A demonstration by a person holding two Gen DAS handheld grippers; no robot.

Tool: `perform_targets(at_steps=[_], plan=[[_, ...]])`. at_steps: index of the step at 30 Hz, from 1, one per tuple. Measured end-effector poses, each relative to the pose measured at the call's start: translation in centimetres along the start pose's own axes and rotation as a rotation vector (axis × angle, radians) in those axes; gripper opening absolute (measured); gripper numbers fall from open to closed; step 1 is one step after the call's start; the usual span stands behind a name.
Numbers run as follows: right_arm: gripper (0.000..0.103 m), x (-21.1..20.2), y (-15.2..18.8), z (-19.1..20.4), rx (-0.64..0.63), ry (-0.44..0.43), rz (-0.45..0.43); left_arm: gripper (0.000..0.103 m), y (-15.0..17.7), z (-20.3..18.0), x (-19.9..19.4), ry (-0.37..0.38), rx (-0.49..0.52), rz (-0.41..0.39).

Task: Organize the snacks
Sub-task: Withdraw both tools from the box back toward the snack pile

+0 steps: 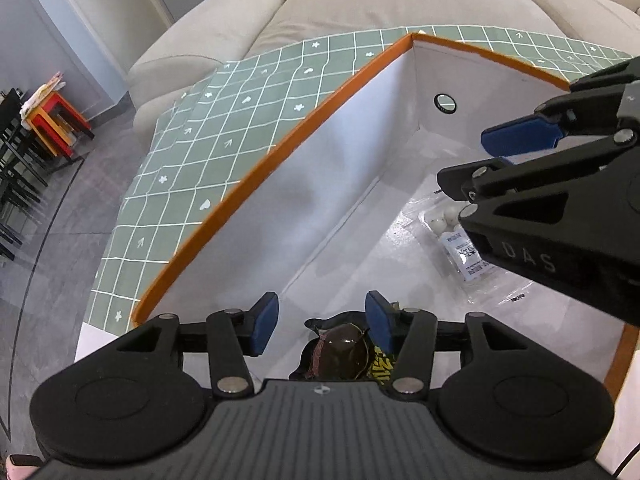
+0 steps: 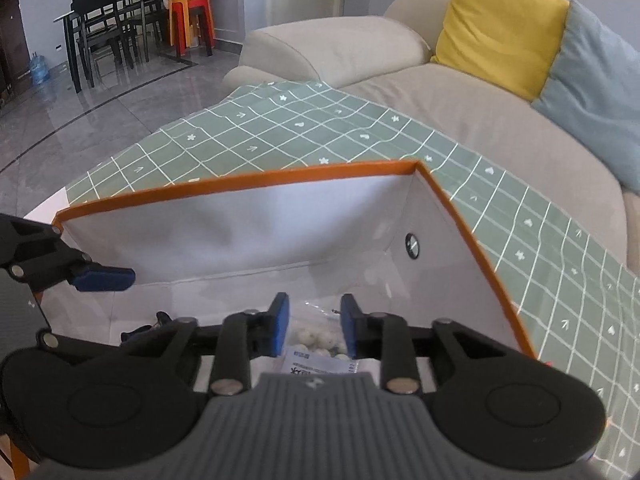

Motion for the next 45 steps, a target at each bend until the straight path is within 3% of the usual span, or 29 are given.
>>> perform_targets(at_steps=[10,20,26,33,45], plan=[[0.06,-4.6,0.5,-0.2,-0.024,0.059,-0.06,0.063,0.2,0.2,-3.9,0.065,-0.088,-0.095],[0.065,-11.6,3.9,-2.4,0.137,0.127,-0.102,0.063,1.1,-1.6,-10.0,0.181,-0.158,-0.254],[0.069,-15.8,7.1,-3.3,0.204,0.176,-0.135,0.063,2.6,-3.8,-12.6,0.275,-0.17,-0.303],[0.069,-19.4,12.5,-3.1,0.262,0.216,-0.118,0.063,4.7,-6.5,-13.6,0.362,-0.178,-0.283],[0.07,-21.9,22.1,-2.1,0.34,0.302,-0.004,0.063,10.0,-12.0,-12.4,0.459,-0.075,-0.178]])
Point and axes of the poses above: each gripper's, at about its wrist camera, not at the fingertips, and x roughly the way its jaws point, z to its left, y to its underside, the point moved 10 cm from there along x, roughly the way its jaws point, and after that the axes turned 12 degrees about -x, right-handed, at the moved point
